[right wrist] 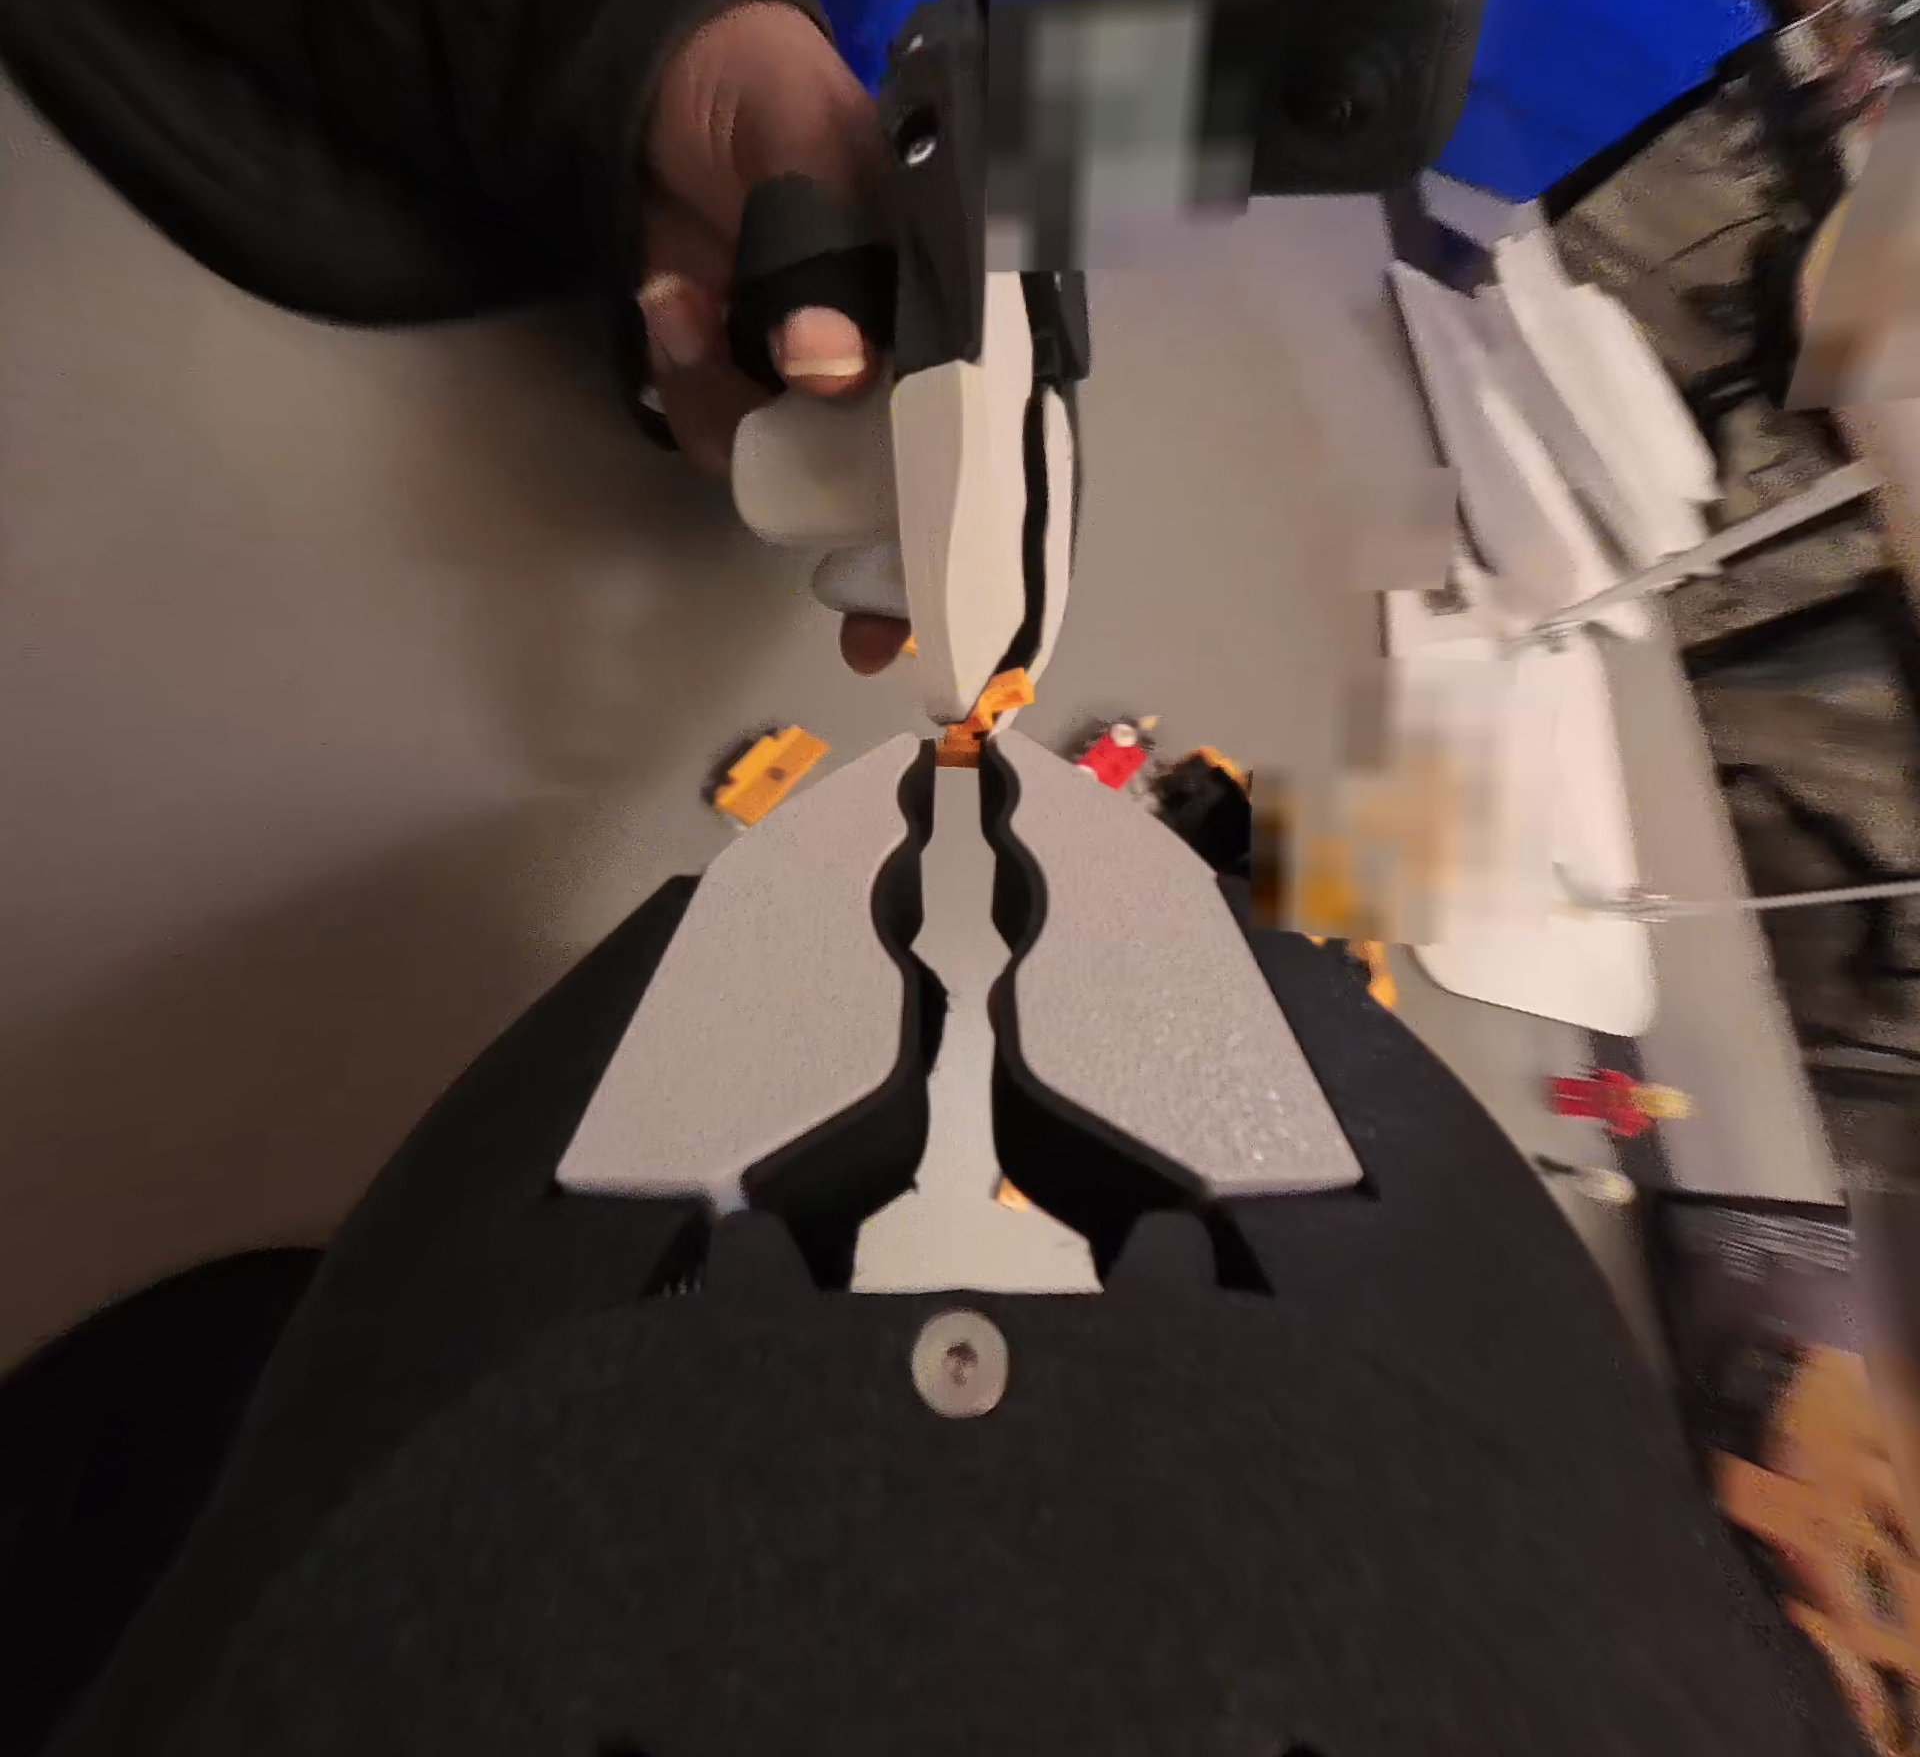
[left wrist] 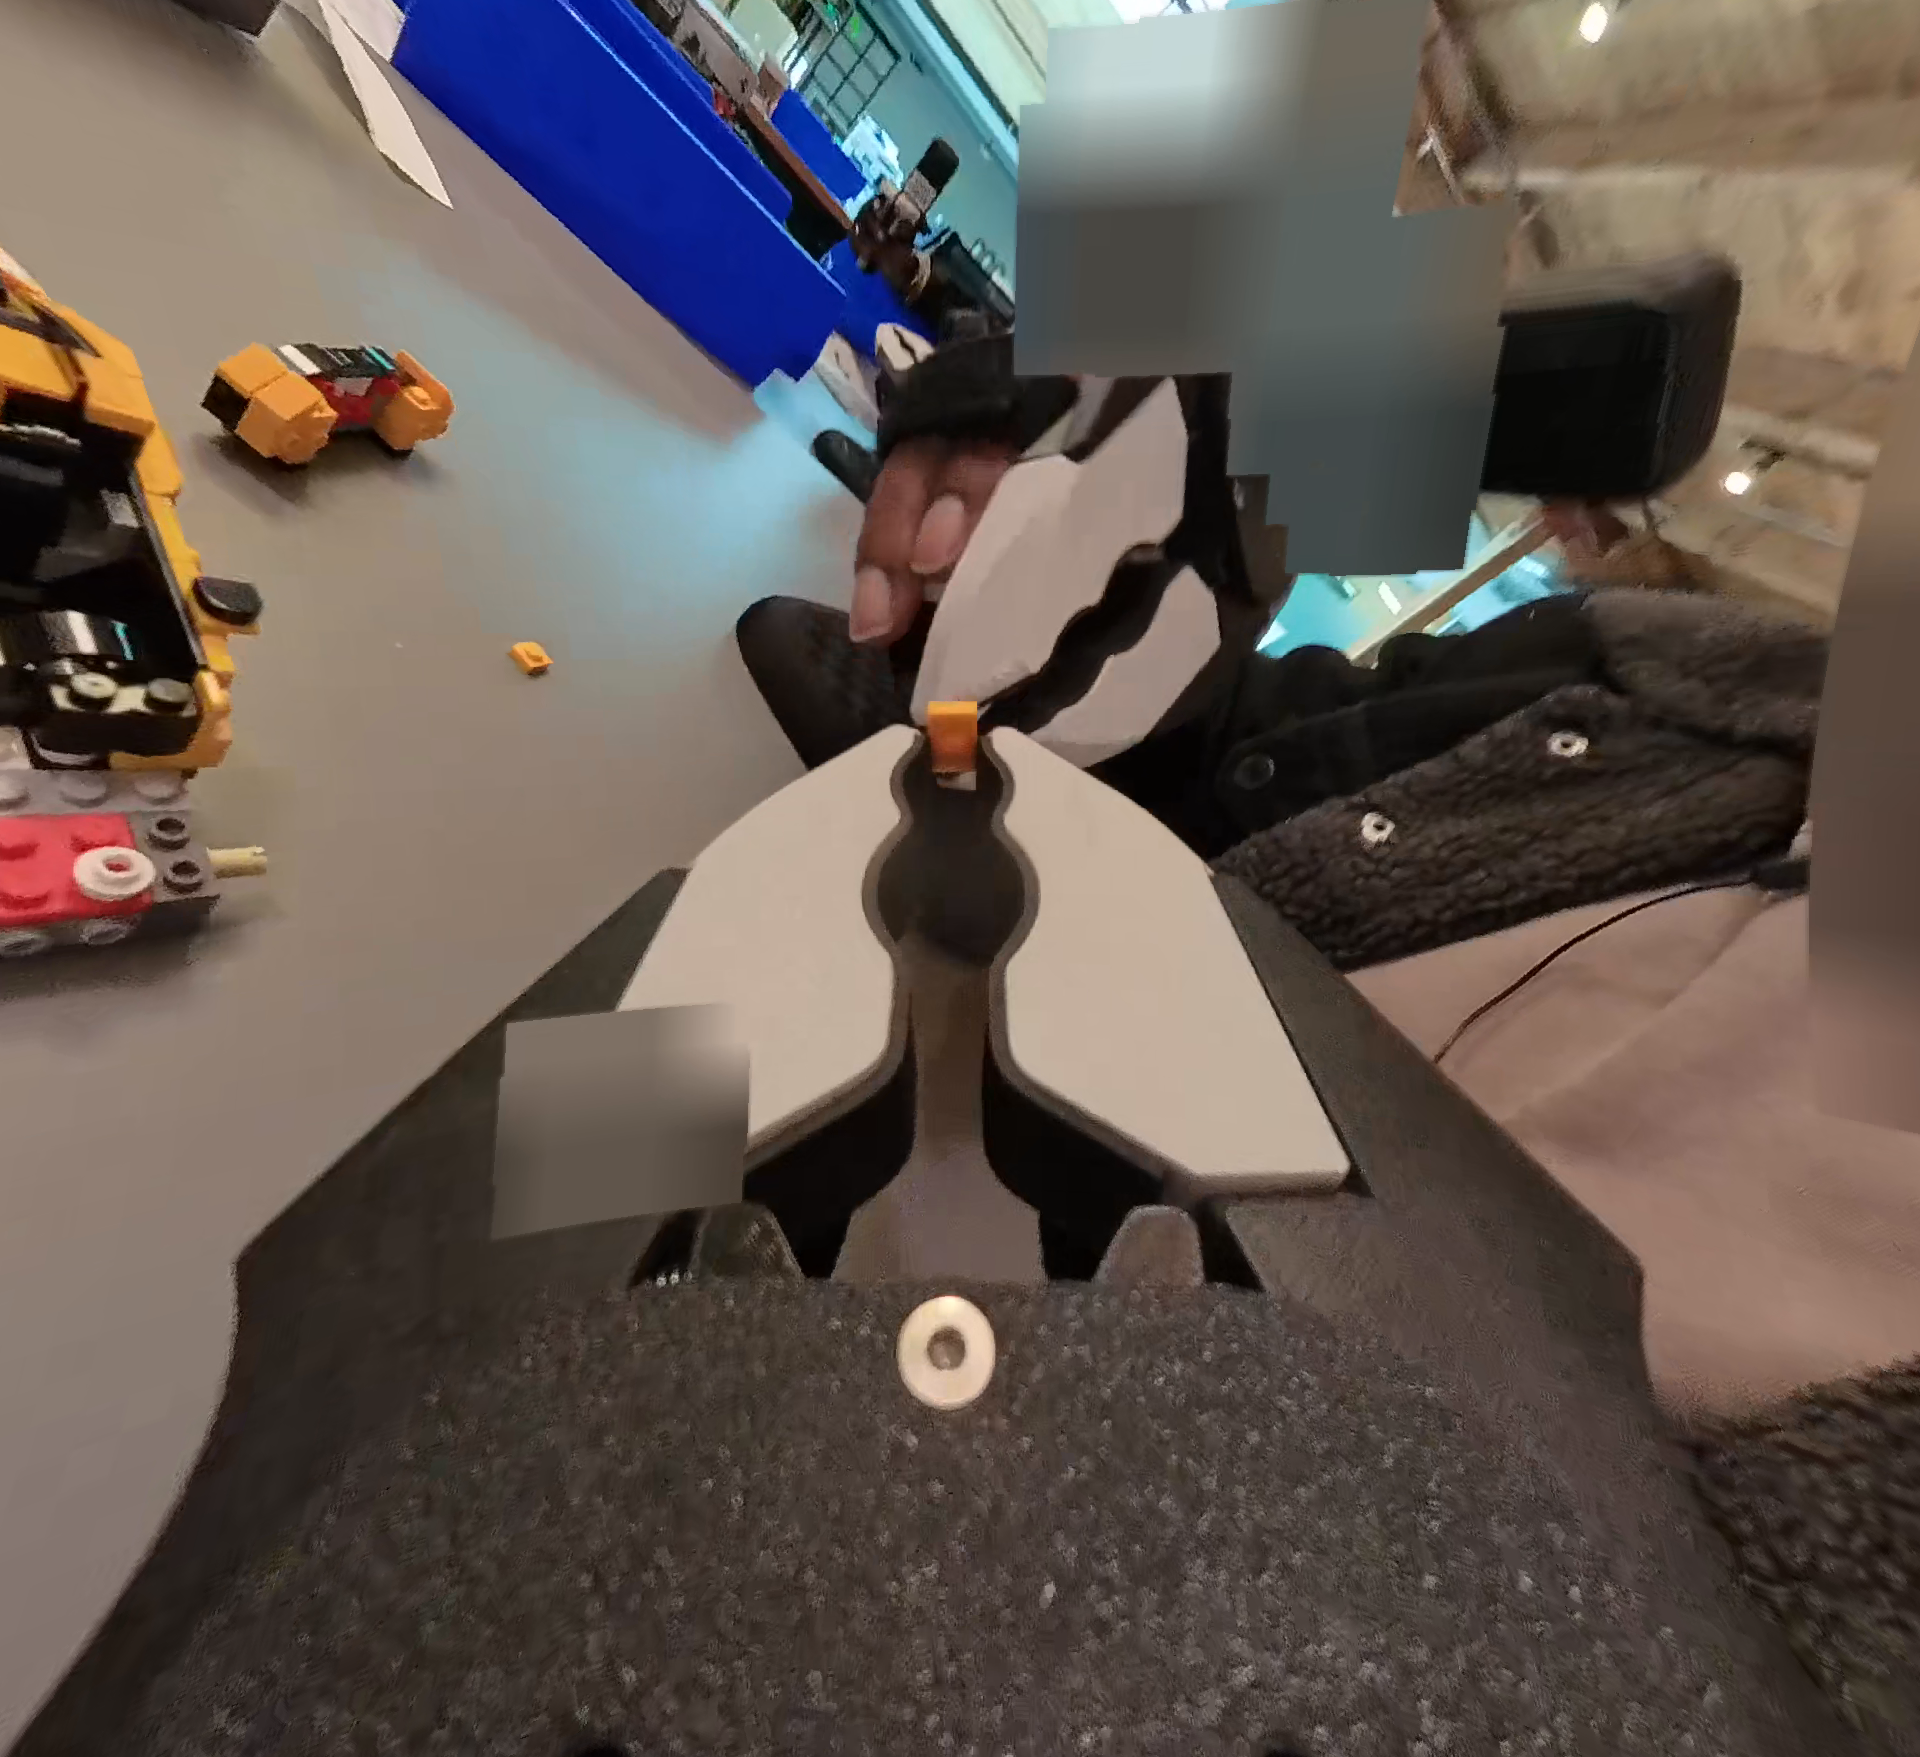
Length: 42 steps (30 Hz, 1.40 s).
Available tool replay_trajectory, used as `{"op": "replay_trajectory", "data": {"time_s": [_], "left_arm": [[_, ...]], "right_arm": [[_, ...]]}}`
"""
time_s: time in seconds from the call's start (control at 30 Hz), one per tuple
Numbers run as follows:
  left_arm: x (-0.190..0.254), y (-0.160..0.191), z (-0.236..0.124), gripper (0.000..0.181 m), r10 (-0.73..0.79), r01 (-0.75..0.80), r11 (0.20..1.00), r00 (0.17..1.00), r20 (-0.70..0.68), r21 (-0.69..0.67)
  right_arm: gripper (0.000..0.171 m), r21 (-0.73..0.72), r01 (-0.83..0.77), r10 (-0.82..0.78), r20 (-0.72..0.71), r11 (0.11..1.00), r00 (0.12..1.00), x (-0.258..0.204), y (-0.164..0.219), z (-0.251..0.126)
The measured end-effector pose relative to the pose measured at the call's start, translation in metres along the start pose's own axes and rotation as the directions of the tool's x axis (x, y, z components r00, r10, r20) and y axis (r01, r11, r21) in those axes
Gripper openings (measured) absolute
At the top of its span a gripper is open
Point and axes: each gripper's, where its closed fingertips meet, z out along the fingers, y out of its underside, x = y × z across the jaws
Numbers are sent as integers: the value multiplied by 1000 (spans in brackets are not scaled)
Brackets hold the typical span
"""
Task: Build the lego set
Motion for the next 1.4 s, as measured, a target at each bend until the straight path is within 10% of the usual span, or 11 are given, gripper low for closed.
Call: {"op": "replay_trajectory", "data": {"time_s": [0.33,1.4], "left_arm": [[0,-8,-2,8,6,-9,998,999,46,64],[33,-17,-6,9,283,-284,955,959,19,85]], "right_arm": [[7,-190,277,-317,-226,942,921,11,-4,1],[15,-38,453,-433,-378,891,819,12,-28,-16]]}}
